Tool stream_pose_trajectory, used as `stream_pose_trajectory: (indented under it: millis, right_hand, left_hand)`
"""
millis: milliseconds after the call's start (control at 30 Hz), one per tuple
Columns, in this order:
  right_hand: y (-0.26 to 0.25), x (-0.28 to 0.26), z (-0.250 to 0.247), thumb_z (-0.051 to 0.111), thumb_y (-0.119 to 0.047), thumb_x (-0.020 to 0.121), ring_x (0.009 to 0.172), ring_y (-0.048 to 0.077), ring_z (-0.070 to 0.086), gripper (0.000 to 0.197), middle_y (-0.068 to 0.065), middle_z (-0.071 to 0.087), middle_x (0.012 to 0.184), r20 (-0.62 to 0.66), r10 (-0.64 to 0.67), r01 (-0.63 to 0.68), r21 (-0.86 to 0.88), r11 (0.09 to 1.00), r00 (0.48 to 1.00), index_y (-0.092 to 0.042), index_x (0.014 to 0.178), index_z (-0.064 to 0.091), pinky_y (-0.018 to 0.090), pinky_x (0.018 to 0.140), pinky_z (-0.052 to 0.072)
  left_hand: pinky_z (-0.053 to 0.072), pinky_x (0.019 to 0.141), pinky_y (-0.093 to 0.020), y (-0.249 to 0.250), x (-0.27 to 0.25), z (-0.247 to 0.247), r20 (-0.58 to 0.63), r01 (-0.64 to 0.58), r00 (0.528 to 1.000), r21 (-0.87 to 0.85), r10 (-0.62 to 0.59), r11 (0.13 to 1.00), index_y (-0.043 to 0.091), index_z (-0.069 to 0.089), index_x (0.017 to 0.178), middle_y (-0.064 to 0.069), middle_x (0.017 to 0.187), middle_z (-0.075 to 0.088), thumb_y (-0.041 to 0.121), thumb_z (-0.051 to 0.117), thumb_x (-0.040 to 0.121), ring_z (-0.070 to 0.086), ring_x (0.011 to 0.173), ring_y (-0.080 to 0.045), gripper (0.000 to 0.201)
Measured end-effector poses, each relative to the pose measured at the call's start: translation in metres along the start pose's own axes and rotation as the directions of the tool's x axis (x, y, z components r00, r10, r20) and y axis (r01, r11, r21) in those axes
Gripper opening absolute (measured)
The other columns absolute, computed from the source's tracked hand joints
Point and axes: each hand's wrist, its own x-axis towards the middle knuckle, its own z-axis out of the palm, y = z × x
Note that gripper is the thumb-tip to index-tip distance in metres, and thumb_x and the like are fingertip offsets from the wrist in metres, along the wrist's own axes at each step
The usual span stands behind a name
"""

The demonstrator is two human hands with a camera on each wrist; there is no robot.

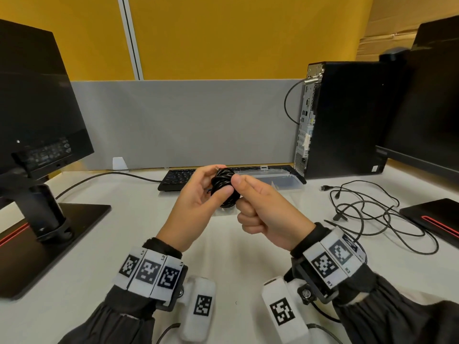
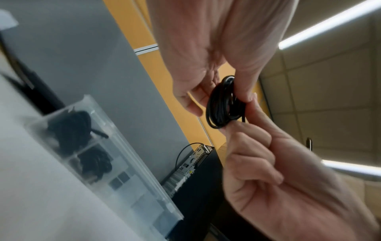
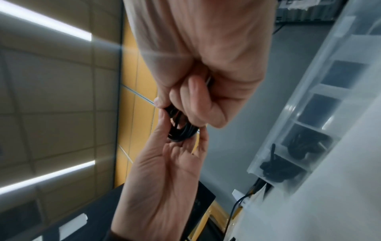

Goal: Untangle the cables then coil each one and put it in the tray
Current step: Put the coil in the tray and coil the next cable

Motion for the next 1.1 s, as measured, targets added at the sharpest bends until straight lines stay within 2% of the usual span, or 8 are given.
stream_pose_trajectory:
  millis: [167,433,600,733,800,933,1000,1100]
  right_hand:
    - [0.004,0.002,-0.002,0.043,-0.044,0.094,0.039,0.006,0.015,0.027,-0.009,0.022,0.047,0.013,0.050,-0.050,0.033,0.998,0.999,-0.018,0.091,0.049,0.017,0.037,0.016]
    - [-0.003,-0.002,-0.006,0.037,-0.029,0.101,0.042,0.007,0.025,0.015,-0.011,0.033,0.049,-0.041,-0.039,0.024,-0.308,0.951,0.998,-0.016,0.097,0.041,0.019,0.042,0.027]
    - [-0.014,-0.005,-0.021,0.042,-0.023,0.099,0.068,0.003,0.039,0.018,-0.010,0.051,0.065,0.017,-0.357,0.184,-0.880,0.439,0.934,-0.022,0.083,0.050,0.023,0.067,0.028]
    - [-0.010,0.004,-0.022,0.040,-0.040,0.092,0.083,0.012,0.033,0.033,-0.009,0.052,0.082,0.113,-0.595,0.167,-0.985,0.036,0.796,-0.021,0.087,0.066,0.032,0.070,0.026]
    - [-0.007,0.014,-0.021,0.040,-0.034,0.090,0.082,0.020,0.042,0.034,0.002,0.054,0.083,0.156,-0.694,0.176,-0.983,-0.043,0.703,-0.013,0.085,0.066,0.037,0.064,0.038]
    - [-0.002,0.028,-0.014,0.048,-0.022,0.093,0.070,0.011,0.046,0.024,0.001,0.051,0.078,0.053,-0.773,0.299,-0.937,0.181,0.633,-0.006,0.086,0.065,0.016,0.066,0.038]
    - [0.002,0.033,-0.012,0.055,-0.015,0.092,0.067,0.004,0.049,0.012,-0.004,0.054,0.078,-0.073,-0.754,0.313,-0.880,0.357,0.653,-0.011,0.087,0.065,0.011,0.068,0.039]
    - [0.008,0.036,-0.008,0.056,-0.012,0.092,0.065,0.015,0.061,0.012,0.004,0.064,0.078,-0.272,-0.576,0.305,-0.636,0.709,0.771,-0.018,0.085,0.063,0.031,0.062,0.053]
  left_hand:
    - [0.048,0.086,-0.021,-0.007,0.006,0.003,0.013,0.114,0.993,-0.064,-0.113,0.991,0.014,0.056,0.113,-0.001,0.103,0.065,0.011,0.051,0.091,0.060,0.097,-0.008,0.023]
    - [0.045,0.088,-0.030,-0.008,0.004,0.002,-0.033,0.139,0.989,-0.039,-0.141,0.989,0.019,0.057,0.102,0.002,0.096,0.061,0.030,0.049,0.087,0.057,0.092,-0.009,0.020]
    - [0.043,0.088,-0.036,-0.005,0.004,0.000,-0.084,0.138,0.987,0.004,-0.137,0.990,0.023,0.058,0.097,-0.001,0.095,0.059,0.034,0.047,0.091,0.054,0.091,-0.013,0.017]
    - [0.046,0.079,-0.023,-0.003,0.005,0.000,-0.115,0.130,0.983,-0.104,-0.142,0.986,0.015,0.059,0.097,-0.003,0.092,0.057,0.017,0.041,0.097,0.053,0.086,-0.010,0.018]
    - [0.047,0.075,-0.021,0.001,0.005,0.002,-0.118,0.143,0.978,-0.224,-0.172,0.964,0.009,0.058,0.098,-0.009,0.093,0.055,0.016,0.040,0.097,0.052,0.087,-0.013,0.019]
    - [0.039,0.076,-0.029,0.004,0.007,0.004,-0.141,0.135,0.970,-0.364,-0.198,0.922,0.005,0.053,0.088,-0.012,0.087,0.044,0.016,0.039,0.097,0.039,0.083,-0.023,0.020]
    - [0.036,0.080,-0.034,0.004,0.006,0.005,-0.131,0.129,0.974,-0.350,-0.185,0.928,0.001,0.053,0.097,-0.012,0.095,0.043,0.017,0.039,0.098,0.037,0.088,-0.025,0.022]
    - [0.040,0.091,-0.042,0.003,0.007,0.005,-0.118,0.140,0.976,-0.316,-0.186,0.938,-0.004,0.054,0.106,-0.016,0.101,0.049,0.021,0.041,0.098,0.045,0.095,-0.028,0.029]
